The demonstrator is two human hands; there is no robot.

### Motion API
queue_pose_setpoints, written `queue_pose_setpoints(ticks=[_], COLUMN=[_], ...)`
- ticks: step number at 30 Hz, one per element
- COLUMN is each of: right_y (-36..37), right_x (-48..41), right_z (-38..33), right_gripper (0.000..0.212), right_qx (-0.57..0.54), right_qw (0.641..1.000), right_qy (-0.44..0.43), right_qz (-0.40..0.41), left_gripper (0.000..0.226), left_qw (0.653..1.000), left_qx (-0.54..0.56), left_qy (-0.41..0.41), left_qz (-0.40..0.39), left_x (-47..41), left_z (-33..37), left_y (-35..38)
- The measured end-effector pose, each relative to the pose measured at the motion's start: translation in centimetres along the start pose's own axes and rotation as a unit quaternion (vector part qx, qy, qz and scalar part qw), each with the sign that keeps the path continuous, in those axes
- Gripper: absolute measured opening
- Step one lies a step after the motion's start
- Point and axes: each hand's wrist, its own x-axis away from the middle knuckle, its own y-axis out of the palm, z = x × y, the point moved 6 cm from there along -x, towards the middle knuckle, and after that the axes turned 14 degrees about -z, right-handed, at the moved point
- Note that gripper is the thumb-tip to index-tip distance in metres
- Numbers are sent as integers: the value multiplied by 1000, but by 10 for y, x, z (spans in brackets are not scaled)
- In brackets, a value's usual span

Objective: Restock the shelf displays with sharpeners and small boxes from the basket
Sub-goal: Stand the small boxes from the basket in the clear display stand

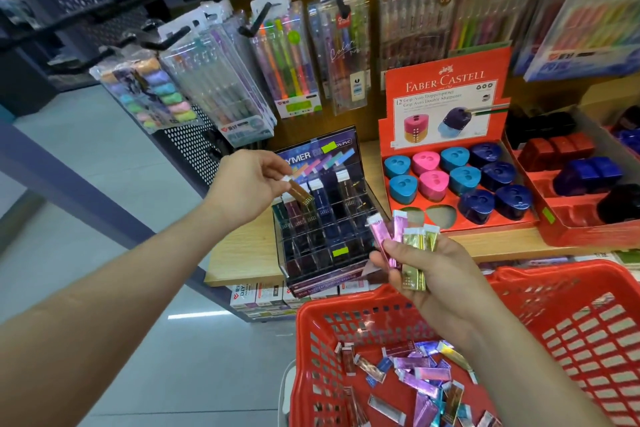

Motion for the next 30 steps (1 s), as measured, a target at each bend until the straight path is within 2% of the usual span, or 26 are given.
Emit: queue_pose_setpoints(ticks=[4,13,18,21,23,24,25,26,28,30], right_y=[-1,0,-2,-2,-2,-1,0,0,1,1], right_x=[-2,-5,-5,-4,-4,-4,-4,-4,-3,-3], right_z=[0,-1,1,0,-2,-3,-5,-7,-9,-9], right_gripper=[26,21,14,17,18,17,17,17,16,17], right_qx=[0,6,55,64,61,64,69,75,87,99], right_qw=[1000,1000,998,998,998,998,997,996,994,992], right_qy=[-6,-1,6,-5,-18,-26,-35,-45,-63,-74], right_qz=[6,-14,-5,1,6,8,12,18,28,35], left_gripper=[15,20,8,8,10,13,17,19,21,16], left_qw=[997,986,969,970,990,998,990,963,927,923], left_qx=[-77,-162,-231,-235,-136,-28,102,212,279,288], left_qy=[20,43,77,59,34,14,-7,-24,-23,-8], left_qz=[0,-10,-32,-35,-24,-46,-99,-166,-248,-257], left_x=[-7,-15,-19,-18,-13,-8,-3,4,16,23], left_z=[5,-4,4,5,14,20,26,35,50,57], left_y=[12,35,46,44,35,34,37,45,55,59])
